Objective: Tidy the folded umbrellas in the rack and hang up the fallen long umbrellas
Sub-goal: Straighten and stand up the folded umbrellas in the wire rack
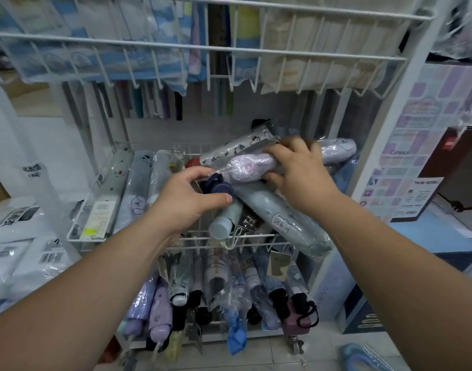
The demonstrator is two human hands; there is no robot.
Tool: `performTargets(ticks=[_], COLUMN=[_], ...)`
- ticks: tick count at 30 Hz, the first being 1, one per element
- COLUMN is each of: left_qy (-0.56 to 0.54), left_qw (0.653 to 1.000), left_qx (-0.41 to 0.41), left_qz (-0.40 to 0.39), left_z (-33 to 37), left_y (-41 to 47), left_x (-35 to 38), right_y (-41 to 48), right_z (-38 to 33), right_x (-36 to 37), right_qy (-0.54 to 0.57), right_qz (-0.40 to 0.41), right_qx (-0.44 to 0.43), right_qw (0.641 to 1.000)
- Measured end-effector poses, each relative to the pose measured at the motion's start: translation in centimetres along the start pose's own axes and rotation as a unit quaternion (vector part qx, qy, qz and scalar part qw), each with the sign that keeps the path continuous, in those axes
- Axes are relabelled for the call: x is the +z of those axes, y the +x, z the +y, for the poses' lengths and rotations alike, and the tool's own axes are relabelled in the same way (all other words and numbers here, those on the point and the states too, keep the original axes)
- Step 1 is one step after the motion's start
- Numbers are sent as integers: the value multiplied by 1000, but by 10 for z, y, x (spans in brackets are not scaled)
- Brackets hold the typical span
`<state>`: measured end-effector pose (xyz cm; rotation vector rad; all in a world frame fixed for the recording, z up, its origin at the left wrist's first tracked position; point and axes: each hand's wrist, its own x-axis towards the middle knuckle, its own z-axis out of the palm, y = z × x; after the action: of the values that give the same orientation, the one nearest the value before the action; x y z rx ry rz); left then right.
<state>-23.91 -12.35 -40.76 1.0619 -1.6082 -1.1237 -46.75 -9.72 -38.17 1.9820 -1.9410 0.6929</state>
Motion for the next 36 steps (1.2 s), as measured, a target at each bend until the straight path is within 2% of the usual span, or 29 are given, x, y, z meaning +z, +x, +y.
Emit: performTargets(ticks=[5,15,19,25,30,33,36], left_qy=[35,174,224,348,416,427,440], left_qw=[995,967,954,927,900,896,894], left_qx=[75,150,175,130,92,81,63], left_qz=[-47,-110,-99,-56,-95,-90,-57], left_z=[5,1,-7,-35,-48,-52,-56], left_y=[-22,-49,-53,-27,-16,-16,-17], left_x=[-43,-134,-154,-167,-174,-178,-177], right_y=[0,31,41,63,85,83,69], right_z=[-18,-81,-85,-121,-163,-169,-168], right_x=[-19,7,23,38,63,86,94], right_qy=[8,12,-3,-58,-109,-79,102], right_qz=[40,-57,-70,-142,-204,-212,-195], right_qx=[-72,-202,-232,-297,-362,-334,-186], right_qw=[997,978,970,942,903,915,958])
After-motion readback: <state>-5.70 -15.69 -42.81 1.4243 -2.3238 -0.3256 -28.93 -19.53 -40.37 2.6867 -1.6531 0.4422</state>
